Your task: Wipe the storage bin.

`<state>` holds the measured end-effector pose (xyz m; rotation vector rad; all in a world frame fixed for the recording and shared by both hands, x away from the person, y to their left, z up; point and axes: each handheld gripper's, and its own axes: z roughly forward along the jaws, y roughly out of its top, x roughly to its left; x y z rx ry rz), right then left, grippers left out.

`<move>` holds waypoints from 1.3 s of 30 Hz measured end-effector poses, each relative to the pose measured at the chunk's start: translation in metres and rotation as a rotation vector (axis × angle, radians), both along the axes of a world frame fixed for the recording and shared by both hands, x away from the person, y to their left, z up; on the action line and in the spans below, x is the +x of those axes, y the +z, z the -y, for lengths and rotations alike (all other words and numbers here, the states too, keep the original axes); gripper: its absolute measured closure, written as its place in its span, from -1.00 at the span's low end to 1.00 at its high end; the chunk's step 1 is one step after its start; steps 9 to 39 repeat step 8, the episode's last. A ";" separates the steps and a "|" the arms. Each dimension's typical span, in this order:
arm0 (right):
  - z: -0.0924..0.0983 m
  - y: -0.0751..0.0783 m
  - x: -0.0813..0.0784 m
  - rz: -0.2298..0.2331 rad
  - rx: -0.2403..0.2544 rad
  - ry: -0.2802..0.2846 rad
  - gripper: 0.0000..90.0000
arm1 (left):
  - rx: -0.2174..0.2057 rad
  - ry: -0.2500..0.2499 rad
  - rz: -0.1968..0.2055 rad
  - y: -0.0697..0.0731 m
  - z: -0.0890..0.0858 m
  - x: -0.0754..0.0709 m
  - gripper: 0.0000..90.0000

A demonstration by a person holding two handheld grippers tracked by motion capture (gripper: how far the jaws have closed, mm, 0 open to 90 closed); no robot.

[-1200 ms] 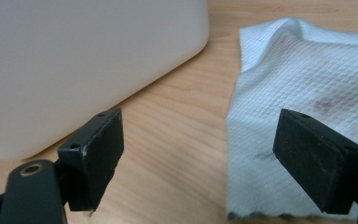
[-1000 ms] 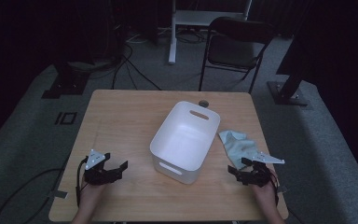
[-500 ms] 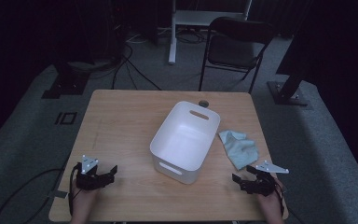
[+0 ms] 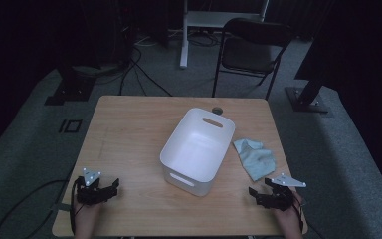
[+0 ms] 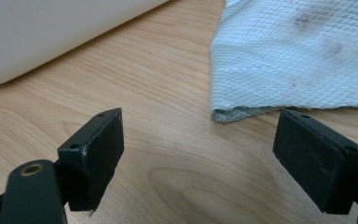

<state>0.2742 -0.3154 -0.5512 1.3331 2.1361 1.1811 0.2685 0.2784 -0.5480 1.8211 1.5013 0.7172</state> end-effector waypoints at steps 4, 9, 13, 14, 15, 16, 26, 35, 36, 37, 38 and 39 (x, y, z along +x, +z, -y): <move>-0.002 -0.002 0.000 0.004 -0.018 0.006 -0.64 | -0.007 0.007 -0.004 -0.001 0.001 0.000 -0.67; -0.003 -0.003 0.000 0.000 -0.023 0.009 -0.64 | -0.009 0.002 -0.010 -0.002 0.001 0.000 -0.67; -0.003 -0.003 0.000 0.000 -0.023 0.009 -0.64 | -0.009 0.002 -0.010 -0.002 0.001 0.000 -0.67; -0.003 -0.003 0.000 0.000 -0.023 0.009 -0.64 | -0.009 0.002 -0.010 -0.002 0.001 0.000 -0.67; -0.003 -0.003 0.000 0.000 -0.023 0.009 -0.64 | -0.009 0.002 -0.010 -0.002 0.001 0.000 -0.67; -0.003 -0.003 0.000 0.000 -0.023 0.009 -0.64 | -0.009 0.002 -0.010 -0.002 0.001 0.000 -0.67; -0.003 -0.003 0.000 0.000 -0.023 0.009 -0.64 | -0.009 0.002 -0.010 -0.002 0.001 0.000 -0.67; -0.003 -0.003 0.000 0.000 -0.023 0.009 -0.64 | -0.009 0.002 -0.010 -0.002 0.001 0.000 -0.67; -0.003 -0.003 0.000 0.000 -0.023 0.009 -0.64 | -0.009 0.002 -0.010 -0.002 0.001 0.000 -0.67; -0.003 -0.003 0.000 0.000 -0.023 0.009 -0.64 | -0.009 0.002 -0.010 -0.002 0.001 0.000 -0.67; -0.003 -0.003 0.000 0.000 -0.023 0.009 -0.64 | -0.009 0.002 -0.010 -0.002 0.001 0.000 -0.67; -0.003 -0.003 0.000 0.000 -0.023 0.009 -0.64 | -0.009 0.002 -0.010 -0.002 0.001 0.000 -0.67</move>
